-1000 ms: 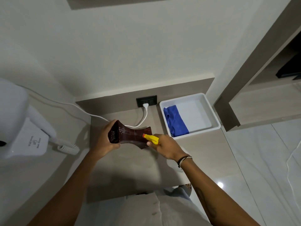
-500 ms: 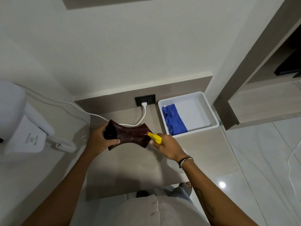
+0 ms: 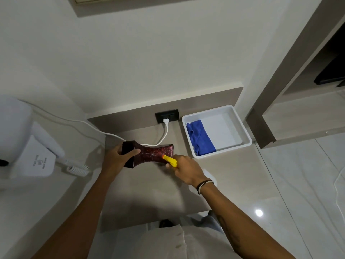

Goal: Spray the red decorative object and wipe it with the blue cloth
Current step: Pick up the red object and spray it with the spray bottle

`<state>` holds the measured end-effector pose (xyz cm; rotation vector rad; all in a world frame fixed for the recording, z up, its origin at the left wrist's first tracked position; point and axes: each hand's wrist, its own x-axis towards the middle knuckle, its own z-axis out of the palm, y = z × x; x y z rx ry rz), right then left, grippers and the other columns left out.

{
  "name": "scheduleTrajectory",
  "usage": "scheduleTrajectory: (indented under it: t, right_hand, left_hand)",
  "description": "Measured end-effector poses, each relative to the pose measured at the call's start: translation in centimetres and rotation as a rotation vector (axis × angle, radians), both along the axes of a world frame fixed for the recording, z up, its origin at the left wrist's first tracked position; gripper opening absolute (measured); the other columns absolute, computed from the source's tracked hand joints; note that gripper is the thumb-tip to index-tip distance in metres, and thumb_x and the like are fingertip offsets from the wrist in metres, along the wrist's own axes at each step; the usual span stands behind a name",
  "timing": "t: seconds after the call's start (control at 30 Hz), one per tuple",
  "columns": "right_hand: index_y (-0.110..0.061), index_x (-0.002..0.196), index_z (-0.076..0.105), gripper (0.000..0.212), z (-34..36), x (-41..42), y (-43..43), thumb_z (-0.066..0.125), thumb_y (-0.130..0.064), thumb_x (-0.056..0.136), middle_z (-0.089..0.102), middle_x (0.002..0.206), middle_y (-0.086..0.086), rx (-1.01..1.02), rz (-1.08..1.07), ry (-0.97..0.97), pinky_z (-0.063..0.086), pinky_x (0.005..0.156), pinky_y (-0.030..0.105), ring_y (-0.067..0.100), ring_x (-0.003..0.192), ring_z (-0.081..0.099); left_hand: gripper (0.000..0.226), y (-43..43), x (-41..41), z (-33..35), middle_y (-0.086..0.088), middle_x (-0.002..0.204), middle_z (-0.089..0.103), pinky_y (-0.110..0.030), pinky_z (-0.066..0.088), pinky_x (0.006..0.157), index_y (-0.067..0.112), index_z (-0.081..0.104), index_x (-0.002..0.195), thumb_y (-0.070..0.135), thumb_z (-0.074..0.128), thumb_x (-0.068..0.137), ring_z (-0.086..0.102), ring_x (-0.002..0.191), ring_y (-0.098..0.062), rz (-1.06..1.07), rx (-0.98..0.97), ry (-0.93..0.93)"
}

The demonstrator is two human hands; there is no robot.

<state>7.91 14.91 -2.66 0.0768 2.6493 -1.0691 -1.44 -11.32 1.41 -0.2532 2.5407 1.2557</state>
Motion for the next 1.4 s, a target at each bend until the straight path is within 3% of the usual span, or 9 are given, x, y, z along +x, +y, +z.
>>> scheduleTrajectory:
  t: [0.17,0.33,0.5,0.63,0.9,1.0,1.13,1.23,1.4]
  right_hand:
    - [-0.012,0.116,0.067,0.04,-1.5,0.3,1.7,0.06,-0.05,0.106,0.078,0.109,0.015,0.085,-0.073,-0.06,0.057,0.081,0.043,0.037,0.097,0.073]
    - [-0.013,0.117,0.067,0.04,-1.8,0.0,2.0,0.062,-0.051,0.105,0.077,0.106,0.013,0.014,-0.096,-0.064,0.058,0.083,0.043,0.034,0.094,0.072]
    - [-0.018,0.116,0.066,0.034,-1.1,-0.1,1.4,0.062,-0.05,0.105,0.073,0.096,0.006,-0.057,-0.038,-0.011,0.053,0.077,0.04,0.029,0.086,0.068]
    - [-0.017,0.11,0.066,0.039,-0.5,0.4,-0.1,0.06,-0.055,0.105,0.074,0.1,0.007,-0.109,0.093,0.049,0.053,0.076,0.042,0.028,0.088,0.069]
    - [-0.02,0.131,0.062,0.045,0.1,0.0,-2.7,0.055,-0.057,0.107,0.075,0.125,0.008,-0.005,0.155,0.127,0.061,0.088,0.046,0.033,0.106,0.074]
    - [-0.02,0.135,0.06,0.048,-0.9,0.3,-1.8,0.057,-0.057,0.105,0.075,0.127,0.011,0.076,0.14,0.071,0.061,0.089,0.045,0.036,0.108,0.074]
    - [-0.019,0.129,0.064,0.044,-2.1,1.1,0.1,0.057,-0.056,0.106,0.077,0.121,0.011,0.098,0.08,0.003,0.063,0.089,0.046,0.034,0.103,0.075]
    - [-0.018,0.12,0.065,0.042,-2.7,1.1,1.0,0.06,-0.056,0.104,0.077,0.113,0.011,0.081,0.027,-0.03,0.062,0.084,0.045,0.032,0.097,0.074]
    - [-0.022,0.119,0.063,0.038,-3.1,1.2,1.5,0.06,-0.057,0.104,0.069,0.098,0.0,-0.012,0.001,-0.037,0.047,0.073,0.034,0.021,0.084,0.063]
  left_hand:
    - [0.071,-0.1,-0.2,-0.5,-0.002,0.151,0.058,-0.037,0.049,0.111,0.03,0.045,0.16,0.042,0.073,0.097,0.059,0.135,-0.025,-0.072,0.091,-0.044]
    - [0.107,-1.1,-0.1,-0.2,-0.005,0.162,0.045,-0.047,0.04,0.121,0.022,0.032,0.165,0.011,0.093,0.078,0.046,0.146,-0.025,-0.253,0.038,-0.076]
    - [0.111,-2.2,-0.3,-0.7,0.024,0.134,0.061,0.002,0.045,0.083,0.029,0.044,0.158,0.002,0.098,0.064,0.06,0.12,0.001,-0.267,-0.023,-0.008]
    - [0.071,-2.0,-0.2,0.4,0.055,0.095,0.063,0.003,0.045,0.066,0.07,0.06,0.11,0.037,0.097,0.058,0.059,0.091,0.031,-0.236,-0.048,0.02]
    - [0.022,-0.9,-0.3,0.0,0.028,0.073,0.075,-0.003,0.046,0.051,0.043,0.072,0.086,0.043,0.091,0.075,0.071,0.069,0.009,-0.022,0.087,-0.059]
    - [0.014,-0.5,-0.1,-0.3,0.01,0.085,0.077,-0.005,0.047,0.051,0.04,0.072,0.092,0.041,0.084,0.086,0.074,0.081,-0.007,0.029,0.1,-0.068]
    - [0.032,-0.9,-0.5,-0.8,0.003,0.12,0.074,-0.01,0.053,0.065,0.04,0.069,0.123,0.034,0.079,0.094,0.072,0.105,-0.017,-0.022,0.157,-0.087]
    - [0.069,-1.4,-0.7,-1.3,0.008,0.143,0.057,-0.019,0.051,0.091,0.035,0.043,0.16,0.031,0.073,0.099,0.059,0.124,-0.016,-0.129,0.154,-0.079]
    - [0.099,-2.2,-1.1,-1.2,0.002,0.16,0.037,-0.043,0.039,0.121,0.033,0.037,0.164,0.043,0.086,0.078,0.042,0.144,-0.019,-0.287,0.072,-0.113]
